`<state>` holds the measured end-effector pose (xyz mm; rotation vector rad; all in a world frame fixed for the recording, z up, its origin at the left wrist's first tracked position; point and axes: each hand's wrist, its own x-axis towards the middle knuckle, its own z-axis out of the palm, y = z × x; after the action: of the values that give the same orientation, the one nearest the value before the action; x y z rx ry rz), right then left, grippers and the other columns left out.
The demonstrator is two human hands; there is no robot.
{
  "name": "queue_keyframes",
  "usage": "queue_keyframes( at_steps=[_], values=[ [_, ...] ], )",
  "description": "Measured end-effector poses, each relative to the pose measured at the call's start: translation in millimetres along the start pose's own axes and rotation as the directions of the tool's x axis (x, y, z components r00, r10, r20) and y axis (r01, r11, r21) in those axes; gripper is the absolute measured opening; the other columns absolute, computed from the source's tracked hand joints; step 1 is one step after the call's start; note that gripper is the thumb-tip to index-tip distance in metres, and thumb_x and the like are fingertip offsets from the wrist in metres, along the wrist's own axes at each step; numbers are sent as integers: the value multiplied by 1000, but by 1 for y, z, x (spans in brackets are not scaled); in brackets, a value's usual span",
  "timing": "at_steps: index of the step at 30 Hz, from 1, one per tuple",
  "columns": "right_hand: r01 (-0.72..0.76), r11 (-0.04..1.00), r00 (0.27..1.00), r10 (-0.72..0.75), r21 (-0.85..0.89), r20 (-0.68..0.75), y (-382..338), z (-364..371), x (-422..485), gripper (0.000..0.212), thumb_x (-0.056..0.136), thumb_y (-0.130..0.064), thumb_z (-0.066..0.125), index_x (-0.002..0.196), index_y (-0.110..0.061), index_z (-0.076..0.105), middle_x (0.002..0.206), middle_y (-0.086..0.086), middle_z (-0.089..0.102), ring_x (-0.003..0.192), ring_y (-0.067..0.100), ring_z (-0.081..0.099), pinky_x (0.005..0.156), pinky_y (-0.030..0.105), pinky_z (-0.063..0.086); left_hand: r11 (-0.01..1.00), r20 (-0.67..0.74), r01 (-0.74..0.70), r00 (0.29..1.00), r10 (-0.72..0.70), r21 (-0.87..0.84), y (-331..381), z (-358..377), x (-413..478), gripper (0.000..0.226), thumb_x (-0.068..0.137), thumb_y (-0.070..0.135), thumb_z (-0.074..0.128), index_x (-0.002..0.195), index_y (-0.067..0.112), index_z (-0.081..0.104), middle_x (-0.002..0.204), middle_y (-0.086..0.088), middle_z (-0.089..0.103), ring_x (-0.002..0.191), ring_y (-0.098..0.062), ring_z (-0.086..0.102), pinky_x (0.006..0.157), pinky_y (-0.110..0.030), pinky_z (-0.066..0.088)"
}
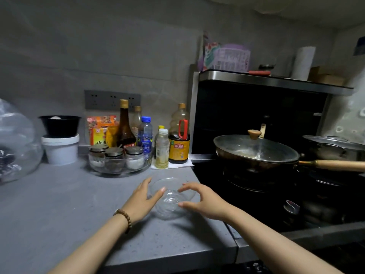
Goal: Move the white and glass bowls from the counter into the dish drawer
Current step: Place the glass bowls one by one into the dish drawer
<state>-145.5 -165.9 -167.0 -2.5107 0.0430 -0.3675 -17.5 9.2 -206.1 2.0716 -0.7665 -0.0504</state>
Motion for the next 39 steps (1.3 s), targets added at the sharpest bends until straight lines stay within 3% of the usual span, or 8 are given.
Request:
queue_keyframes(
  at_steps=[8,13,17,23,28,31,34,39],
  values=[
    [12,976,999,-2,-220,47,4,29,15,31,83,-38,67,108,-20,70,114,-1,68,109,15,58,93,27,42,991,56,55,997,-49,-121,-15,11,4,75,86,57,48,145,19,22,147,-7,39,131,-19,40,103,-28,32],
    [32,985,999,-27,-172,26,4,31,15,25,86,-35,65,99,-16,75,102,0,74,97,14,65,89,30,47,980,73,71,996,-59,-187,-14,14,2,72,88,53,46,146,20,18,148,-7,38,133,-20,38,107,-32,31],
    [33,999,999,-33,-22,-10,2,27,12,23,84,-30,69,92,-10,77,93,4,76,88,13,68,87,30,50,954,82,110,992,-91,-278,-5,15,2,77,84,59,43,146,22,15,149,-11,34,135,-23,35,108,-36,29],
    [-46,911,997,69,410,-40,1,6,-8,9,84,-20,69,81,-15,76,70,-9,74,68,-7,65,66,6,46,918,108,75,994,-35,-390,25,21,-5,85,73,68,41,145,31,13,150,-9,31,134,-21,35,105,-36,33],
    [-158,817,981,192,554,-3,10,-33,-42,20,80,-39,68,88,-23,75,87,-3,77,86,7,68,83,27,51,901,135,-20,987,87,-433,63,43,-15,88,68,68,50,141,43,8,153,-4,24,130,-14,35,103,-39,42],
    [-168,743,978,207,648,17,22,-62,-68,31,72,-39,67,93,-17,75,86,-1,76,84,9,68,79,27,56,868,182,-6,977,111,-497,92,67,-19,99,62,71,52,143,39,4,154,1,20,129,-14,38,81,-21,54],
    [-204,695,968,248,689,37,38,-92,-100,33,72,-39,69,95,-17,75,88,0,77,83,4,71,72,21,56,804,219,14,965,145,-595,126,99,-26,96,62,67,55,142,34,14,140,7,39,117,-8,46,59,-6,50],
    [-252,642,932,362,724,4,79,-138,-168,38,62,-41,74,89,-15,76,86,1,76,83,6,70,83,31,57,758,271,28,942,198,-651,180,167,-44,92,54,70,61,132,33,28,108,21,55,88,14,59,65,-10,51]
  ],
)
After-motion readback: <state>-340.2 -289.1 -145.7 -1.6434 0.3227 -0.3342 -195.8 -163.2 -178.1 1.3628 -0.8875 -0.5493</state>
